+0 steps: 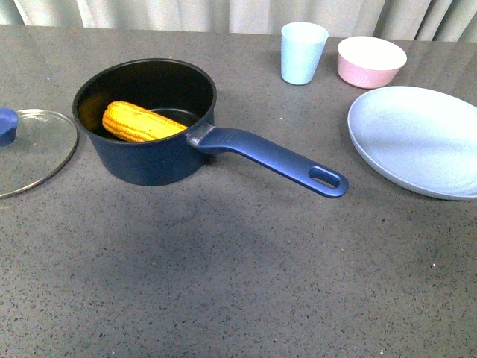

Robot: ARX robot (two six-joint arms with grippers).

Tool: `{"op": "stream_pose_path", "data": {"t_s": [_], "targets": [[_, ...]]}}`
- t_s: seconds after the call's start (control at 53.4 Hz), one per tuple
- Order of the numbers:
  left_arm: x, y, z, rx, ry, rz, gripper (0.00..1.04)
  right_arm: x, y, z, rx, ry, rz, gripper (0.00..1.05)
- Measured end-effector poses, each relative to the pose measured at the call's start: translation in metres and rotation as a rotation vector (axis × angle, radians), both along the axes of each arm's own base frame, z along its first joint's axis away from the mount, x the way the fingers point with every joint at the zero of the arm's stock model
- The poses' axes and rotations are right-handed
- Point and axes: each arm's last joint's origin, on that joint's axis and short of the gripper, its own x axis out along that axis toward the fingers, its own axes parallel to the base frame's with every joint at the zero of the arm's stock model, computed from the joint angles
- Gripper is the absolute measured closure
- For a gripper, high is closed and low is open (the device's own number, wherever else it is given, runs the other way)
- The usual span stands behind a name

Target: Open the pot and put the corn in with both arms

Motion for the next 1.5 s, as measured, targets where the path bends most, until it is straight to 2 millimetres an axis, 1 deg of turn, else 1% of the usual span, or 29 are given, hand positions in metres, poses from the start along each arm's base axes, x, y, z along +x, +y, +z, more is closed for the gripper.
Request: {"op": "stream_pose_path", "data": {"t_s": [0.206,0.337,0.431,0.468,0.543,0.636,0.711,0.955,1.498], "targets": [[0.000,0.000,0.000,0.000,0.000,0.000,0.09,-0.033,-0.013,-0.008,0.000,-0.001,-0.007,1.03],[0.000,0.000,0.000,0.000,0.000,0.000,0.09,-0.048,-0.018,-0.011,0.000,0.001,-0.006,1.03],[0.000,0.000,0.000,0.000,0.000,0.000,0.09,-0.063,-0.022,-0.014,0.000,0.003,-0.004,1.03],[0.000,0.000,0.000,0.000,0.000,0.000,0.09,-0.069,-0.027,-0.016,0.001,0.005,0.018,1.03],[0.000,0.000,0.000,0.000,0.000,0.000,0.09,-0.076,-0.033,-0.022,0.002,-0.010,-0.008,1.03],[0.000,0.000,0.000,0.000,0.000,0.000,0.09,-0.083,-0.034,-0.027,0.002,0.010,-0.008,1.03],[0.000,0.000,0.000,0.000,0.000,0.000,0.09,-0.088,-0.034,-0.027,0.002,0.011,-0.005,1.03],[0.000,0.000,0.000,0.000,0.000,0.000,0.09,-0.102,-0.034,-0.025,0.003,0.004,-0.007,1.03],[0.000,0.000,0.000,0.000,0.000,0.000,0.09,-0.124,-0.034,-0.015,0.004,-0.029,-0.007,1.03]]}}
